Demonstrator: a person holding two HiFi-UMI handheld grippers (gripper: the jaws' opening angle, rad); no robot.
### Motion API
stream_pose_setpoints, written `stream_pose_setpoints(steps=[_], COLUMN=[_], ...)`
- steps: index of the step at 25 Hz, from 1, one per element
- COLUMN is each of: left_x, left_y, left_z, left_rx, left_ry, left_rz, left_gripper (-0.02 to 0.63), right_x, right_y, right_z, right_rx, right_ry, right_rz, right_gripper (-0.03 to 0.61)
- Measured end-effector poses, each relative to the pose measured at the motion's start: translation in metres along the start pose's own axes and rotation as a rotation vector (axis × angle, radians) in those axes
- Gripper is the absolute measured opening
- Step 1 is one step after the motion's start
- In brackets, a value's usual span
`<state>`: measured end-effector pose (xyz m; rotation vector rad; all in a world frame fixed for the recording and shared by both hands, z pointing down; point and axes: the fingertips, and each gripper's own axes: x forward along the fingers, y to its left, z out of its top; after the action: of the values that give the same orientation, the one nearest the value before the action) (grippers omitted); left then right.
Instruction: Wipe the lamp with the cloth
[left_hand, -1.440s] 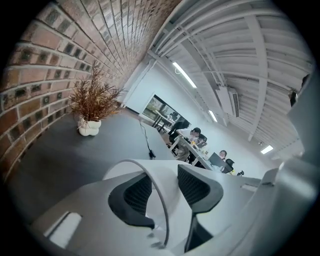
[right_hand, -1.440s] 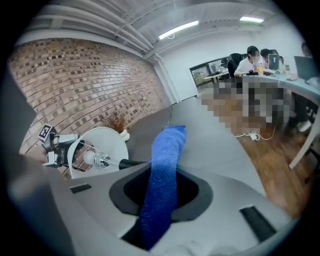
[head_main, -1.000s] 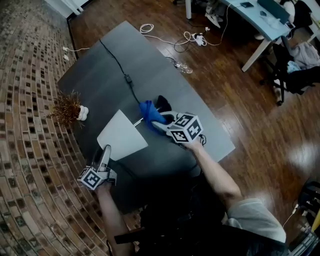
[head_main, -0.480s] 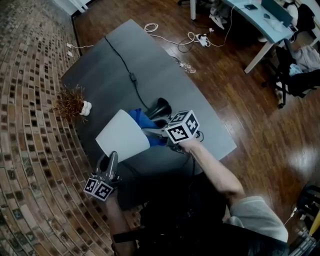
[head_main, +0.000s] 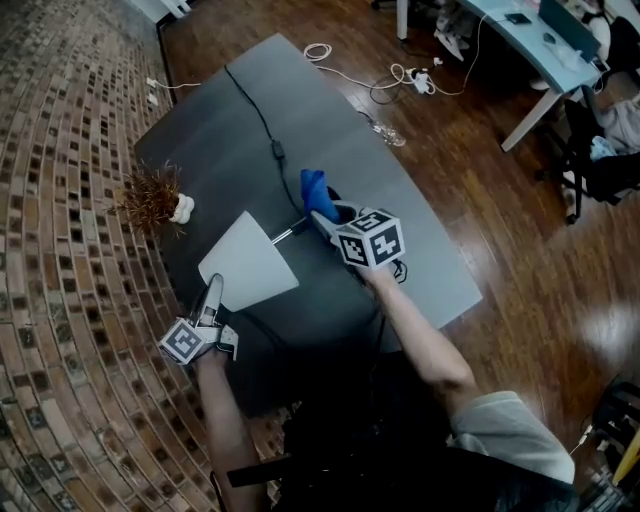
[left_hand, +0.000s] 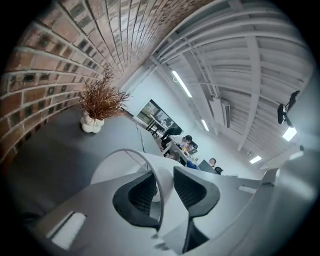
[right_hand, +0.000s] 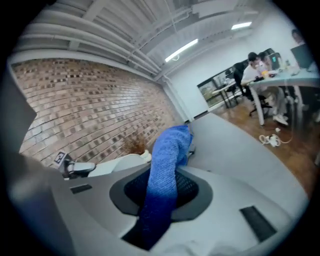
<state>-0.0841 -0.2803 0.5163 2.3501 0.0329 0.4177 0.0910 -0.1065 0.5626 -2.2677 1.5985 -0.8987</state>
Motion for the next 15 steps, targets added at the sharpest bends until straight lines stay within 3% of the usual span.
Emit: stream_pose_setpoints(steps=[3, 4, 7, 9, 12, 13, 15], left_x=[-0.001, -0.001, 0.000, 0.004, 0.007, 0.008, 0.008], left_y=[0.013, 0.016, 0.014, 0.011, 0.012, 0.013, 0.013], left_z=[0.007, 0.008, 0.008, 0.008, 0.009, 0.010, 0.013], left_rx=[-0.003, -0.008, 0.001, 0.005, -0.009, -0.010, -0.003], left_ry=[0.012, 0.014, 0.021, 0.027, 0.030, 0.027, 0.018], left_rz=[0.062, 0.074, 0.062, 0.053, 0.053, 0.052, 0.046], left_gripper=[0.114, 0.114, 0.113, 0.110, 0.109, 0.109, 0.109], right_x=[0.042, 0.059, 0.082, 0.070, 0.037, 0.031, 0.037], right_y=[0.062, 0.071, 0.052, 0.026, -0.022, -0.029, -0.025], right_z=[-0.031, -0.046, -0.077, -0.080, -0.072, -0.066, -0.055], right_rx=[-0.041, -0.072, -0.119, -0.076, -0.024, -0.019, -0.041], right_ry=[0.124, 0.166, 0.226, 0.225, 0.228, 0.212, 0.202], right_rz=[0.232, 0.251, 0.168, 0.101, -0.077, -0.100, -0.062], right_gripper=[0.080, 0.080, 0.081, 0.083, 0.086, 0.086, 0.086])
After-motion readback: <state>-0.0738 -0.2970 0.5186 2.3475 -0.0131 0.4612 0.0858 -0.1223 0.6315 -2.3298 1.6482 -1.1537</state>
